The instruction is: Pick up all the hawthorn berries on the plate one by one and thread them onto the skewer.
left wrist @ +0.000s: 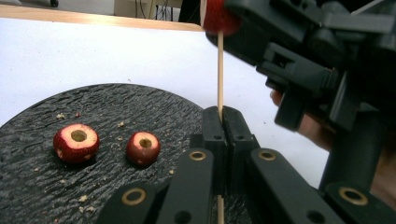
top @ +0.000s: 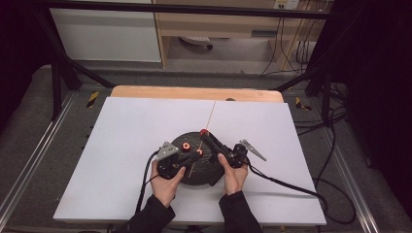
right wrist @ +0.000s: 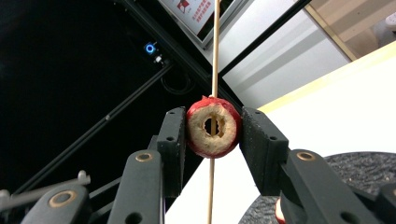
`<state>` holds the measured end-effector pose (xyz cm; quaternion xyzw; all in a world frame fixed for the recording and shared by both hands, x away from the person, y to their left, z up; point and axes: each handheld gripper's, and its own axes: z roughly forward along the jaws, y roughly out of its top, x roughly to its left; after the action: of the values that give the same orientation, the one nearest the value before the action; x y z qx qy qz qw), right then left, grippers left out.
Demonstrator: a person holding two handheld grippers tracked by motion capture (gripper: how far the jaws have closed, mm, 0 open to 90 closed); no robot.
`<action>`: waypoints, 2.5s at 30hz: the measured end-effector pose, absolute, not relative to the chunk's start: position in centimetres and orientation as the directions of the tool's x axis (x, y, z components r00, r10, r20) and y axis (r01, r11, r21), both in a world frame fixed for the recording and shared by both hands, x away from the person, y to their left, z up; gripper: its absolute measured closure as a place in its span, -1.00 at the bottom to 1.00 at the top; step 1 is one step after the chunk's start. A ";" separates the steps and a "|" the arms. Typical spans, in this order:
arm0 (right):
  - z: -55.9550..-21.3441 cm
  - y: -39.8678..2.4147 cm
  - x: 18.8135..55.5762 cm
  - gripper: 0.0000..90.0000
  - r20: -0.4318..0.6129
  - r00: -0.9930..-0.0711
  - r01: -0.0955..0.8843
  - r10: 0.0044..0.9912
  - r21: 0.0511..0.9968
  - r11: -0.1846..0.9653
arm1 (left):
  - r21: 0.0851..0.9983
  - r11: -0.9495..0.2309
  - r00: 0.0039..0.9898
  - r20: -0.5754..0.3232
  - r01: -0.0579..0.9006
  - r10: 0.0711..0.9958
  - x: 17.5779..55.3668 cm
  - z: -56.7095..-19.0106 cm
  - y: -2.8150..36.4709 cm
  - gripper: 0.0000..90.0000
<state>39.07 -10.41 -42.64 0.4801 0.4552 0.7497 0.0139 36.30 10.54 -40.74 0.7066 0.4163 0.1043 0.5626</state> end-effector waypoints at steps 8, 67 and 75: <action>-43.1 -10.2 38.7 0.38 0.694 -0.543 0.433 0.474 0.714 -0.550 | 0.879 -0.025 0.636 -0.324 0.476 0.700 36.8 -40.9 10.7 0.97; -41.3 -11.1 42.3 -0.70 0.107 -0.742 0.542 0.662 0.677 0.498 | 0.820 -0.345 0.666 -0.059 0.457 0.743 31.9 -42.7 22.8 0.96; -40.7 -9.3 43.7 -0.75 0.086 -0.756 0.549 0.649 0.622 0.558 | 0.810 -0.363 0.670 -0.048 0.460 0.741 31.9 -42.9 23.2 0.96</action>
<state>43.71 -9.32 -40.68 0.3405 0.8793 0.3241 0.0768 31.90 23.24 -42.93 0.8090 0.3710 0.1650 0.4250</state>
